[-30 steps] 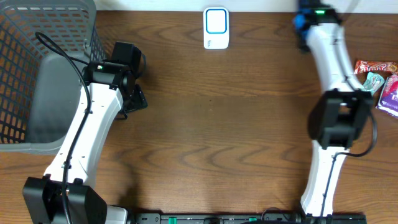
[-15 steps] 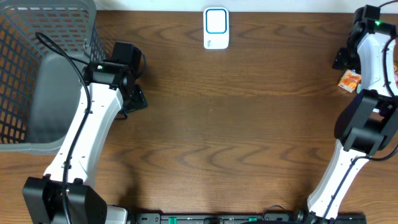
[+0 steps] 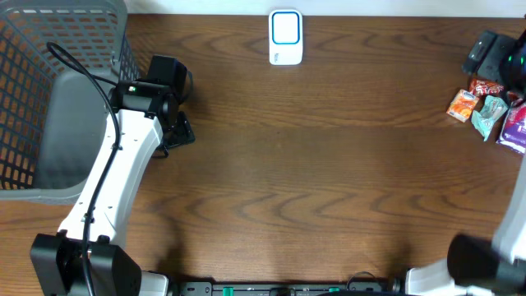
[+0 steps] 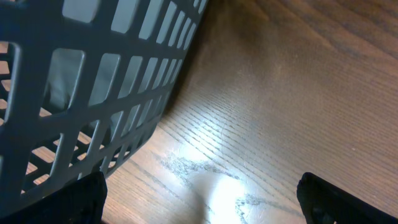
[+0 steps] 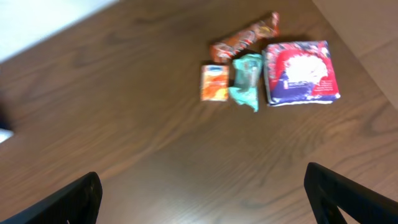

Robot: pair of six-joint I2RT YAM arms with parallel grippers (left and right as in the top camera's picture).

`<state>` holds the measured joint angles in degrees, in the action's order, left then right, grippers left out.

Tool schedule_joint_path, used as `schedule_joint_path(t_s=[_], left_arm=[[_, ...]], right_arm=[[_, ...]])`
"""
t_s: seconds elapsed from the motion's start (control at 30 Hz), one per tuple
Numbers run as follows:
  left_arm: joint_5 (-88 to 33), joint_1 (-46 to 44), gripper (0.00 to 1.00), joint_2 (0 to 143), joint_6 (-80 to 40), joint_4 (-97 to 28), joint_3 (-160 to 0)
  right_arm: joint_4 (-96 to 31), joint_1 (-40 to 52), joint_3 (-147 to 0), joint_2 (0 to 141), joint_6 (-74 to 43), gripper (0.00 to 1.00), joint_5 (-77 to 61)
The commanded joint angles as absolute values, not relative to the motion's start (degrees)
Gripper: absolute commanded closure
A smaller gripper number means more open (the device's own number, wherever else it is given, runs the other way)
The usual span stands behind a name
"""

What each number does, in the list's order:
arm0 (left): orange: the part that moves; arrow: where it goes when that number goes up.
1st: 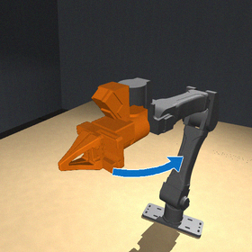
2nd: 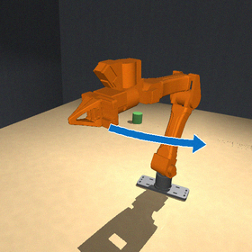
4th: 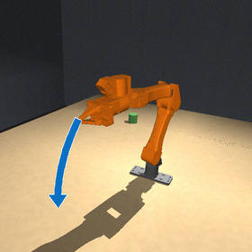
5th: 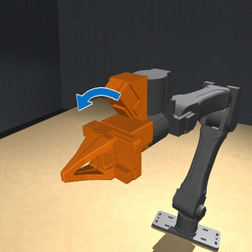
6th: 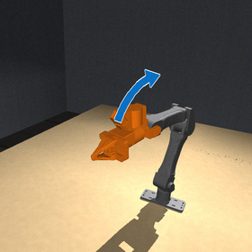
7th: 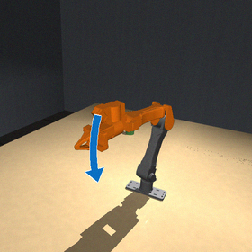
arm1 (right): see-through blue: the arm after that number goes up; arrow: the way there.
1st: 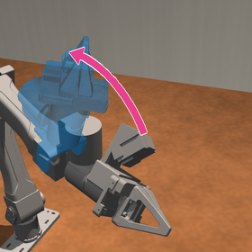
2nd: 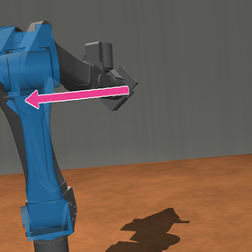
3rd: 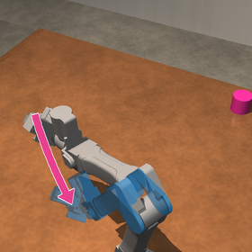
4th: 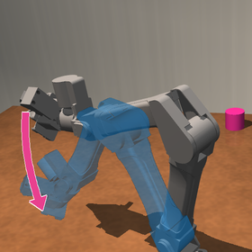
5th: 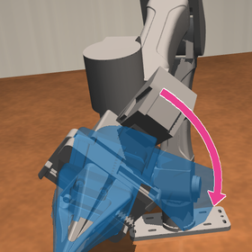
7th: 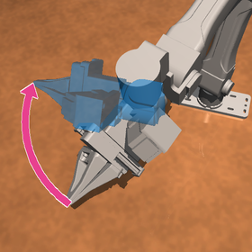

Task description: Scan the item barcode

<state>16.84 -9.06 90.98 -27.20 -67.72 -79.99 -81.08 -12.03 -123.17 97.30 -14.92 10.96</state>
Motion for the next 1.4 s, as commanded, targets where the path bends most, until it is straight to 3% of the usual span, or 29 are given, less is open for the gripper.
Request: schedule_joint_path(t_s=[0.0,0.33,0.53,0.83,1.37], left_arm=[[17.2,-9.0,0.02,90.6,-27.7,-68.1,-79.7],[17.2,-9.0,0.02,90.6,-27.7,-68.1,-79.7],[17.2,-9.0,0.02,90.6,-27.7,-68.1,-79.7],[17.2,-9.0,0.02,90.6,-27.7,-68.1,-79.7],[17.2,-9.0,0.02,90.6,-27.7,-68.1,-79.7]], right_arm=[[-81.6,-8.0,-119.0,90.8,-15.8,0.01,9.1],[-74.2,4.8,-87.8,62.3,-15.9,0.01,10.7],[-77.4,6.1,-76.5,49.3,-15.8,0.01,3.9],[-94.5,6.1,-74.9,42.2,-15.8,0.01,3.9],[-95.4,6.1,-74.9,40.6,-15.8,0.01,3.7]])
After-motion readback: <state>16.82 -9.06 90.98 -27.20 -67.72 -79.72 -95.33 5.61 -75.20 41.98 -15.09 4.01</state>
